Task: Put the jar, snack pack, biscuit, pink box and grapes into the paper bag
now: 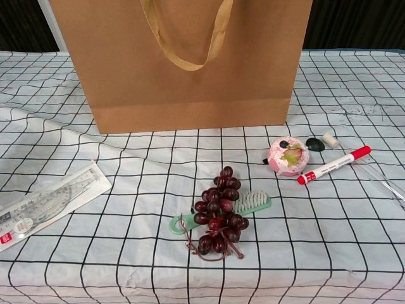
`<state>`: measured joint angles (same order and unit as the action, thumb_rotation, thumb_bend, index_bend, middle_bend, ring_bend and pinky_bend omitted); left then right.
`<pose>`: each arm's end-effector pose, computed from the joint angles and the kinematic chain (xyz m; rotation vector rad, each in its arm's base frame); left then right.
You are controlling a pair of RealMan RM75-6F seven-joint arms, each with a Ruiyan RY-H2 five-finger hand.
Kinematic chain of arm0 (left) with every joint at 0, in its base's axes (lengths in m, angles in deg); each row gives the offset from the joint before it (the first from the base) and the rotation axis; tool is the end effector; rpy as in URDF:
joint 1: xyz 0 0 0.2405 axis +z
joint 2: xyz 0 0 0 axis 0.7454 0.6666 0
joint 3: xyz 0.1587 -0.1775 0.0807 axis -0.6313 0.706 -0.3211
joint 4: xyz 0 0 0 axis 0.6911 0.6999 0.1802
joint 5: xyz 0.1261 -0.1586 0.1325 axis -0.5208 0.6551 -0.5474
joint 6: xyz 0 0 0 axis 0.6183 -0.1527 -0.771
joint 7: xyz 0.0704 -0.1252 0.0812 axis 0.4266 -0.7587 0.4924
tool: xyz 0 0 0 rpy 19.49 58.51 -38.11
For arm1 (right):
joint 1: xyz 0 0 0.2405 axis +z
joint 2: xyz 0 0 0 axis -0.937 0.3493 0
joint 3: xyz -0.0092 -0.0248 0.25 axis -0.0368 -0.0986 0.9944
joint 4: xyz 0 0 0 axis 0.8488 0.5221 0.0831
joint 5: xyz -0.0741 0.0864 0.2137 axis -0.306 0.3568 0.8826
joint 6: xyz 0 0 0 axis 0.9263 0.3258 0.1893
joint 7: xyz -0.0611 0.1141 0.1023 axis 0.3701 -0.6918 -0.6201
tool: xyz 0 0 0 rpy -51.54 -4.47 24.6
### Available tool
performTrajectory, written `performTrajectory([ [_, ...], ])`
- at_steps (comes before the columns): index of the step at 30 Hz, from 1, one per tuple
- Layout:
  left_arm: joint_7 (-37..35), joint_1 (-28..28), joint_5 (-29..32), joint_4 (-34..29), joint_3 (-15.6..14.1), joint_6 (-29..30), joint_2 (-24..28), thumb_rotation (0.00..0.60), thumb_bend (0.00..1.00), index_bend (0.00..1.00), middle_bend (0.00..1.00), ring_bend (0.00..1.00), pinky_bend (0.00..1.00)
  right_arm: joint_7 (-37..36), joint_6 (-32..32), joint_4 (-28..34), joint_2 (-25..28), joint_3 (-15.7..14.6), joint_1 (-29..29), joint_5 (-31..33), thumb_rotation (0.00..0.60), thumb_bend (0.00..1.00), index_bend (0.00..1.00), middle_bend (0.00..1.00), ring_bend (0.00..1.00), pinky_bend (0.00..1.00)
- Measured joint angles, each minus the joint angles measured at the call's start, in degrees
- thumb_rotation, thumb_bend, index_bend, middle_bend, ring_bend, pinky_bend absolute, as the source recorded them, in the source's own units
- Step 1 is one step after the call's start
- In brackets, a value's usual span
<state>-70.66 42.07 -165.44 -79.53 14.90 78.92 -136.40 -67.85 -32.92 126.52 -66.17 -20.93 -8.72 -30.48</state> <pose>-0.3005 0.2144 0.1279 -1.3645 -0.8428 -0.9589 0.0407 -0.4569 0.1118 1.5449 -0.9412 1.4760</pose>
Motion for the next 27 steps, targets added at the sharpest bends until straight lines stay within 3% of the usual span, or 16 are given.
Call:
performTrajectory([
  [5,0.1,0.1,0.5,-0.3,0.2,-0.1,0.1,0.600,0.07,0.12,0.07,0.00,0.07,1.6,-8.1,5.8,4.9,-0.5,-5.0,-2.5,0.600,0.06,0.06,0.09,0.16,0.23],
  [10,0.2,0.3,0.4,-0.6,0.3,0.4,0.1,0.600,0.07,0.12,0.07,0.00,0.07,1.6,-13.0,12.7,14.3,-2.6,-14.9,-3.9,0.600,0.07,0.06,0.10,0.16,0.23],
  [14,0.2,0.5,0.0,-0.7,0.3,1.0,0.1,0.600,0.07,0.13,0.07,0.00,0.07,1.3,-12.3,16.2,22.6,-7.0,-22.3,-4.9,0.600,0.07,0.07,0.10,0.16,0.21],
  [16,0.3,0.5,0.0,-0.7,0.3,0.9,0.0,0.600,0.07,0.13,0.07,0.00,0.07,1.5,-10.6,17.6,26.1,-10.8,-25.6,-6.1,0.600,0.07,0.06,0.10,0.16,0.21],
  [21,0.4,0.4,0.1,-0.7,0.4,0.7,-0.1,0.600,0.07,0.13,0.07,0.00,0.07,3.1,-6.8,18.8,28.0,-17.8,-29.6,-9.2,0.600,0.07,0.07,0.10,0.16,0.21],
  [27,0.2,0.3,1.1,-0.4,0.8,0.5,-0.1,0.600,0.07,0.13,0.07,0.00,0.07,6.2,-3.9,19.5,24.1,-23.6,-31.6,-13.4,0.600,0.08,0.07,0.10,0.16,0.21],
])
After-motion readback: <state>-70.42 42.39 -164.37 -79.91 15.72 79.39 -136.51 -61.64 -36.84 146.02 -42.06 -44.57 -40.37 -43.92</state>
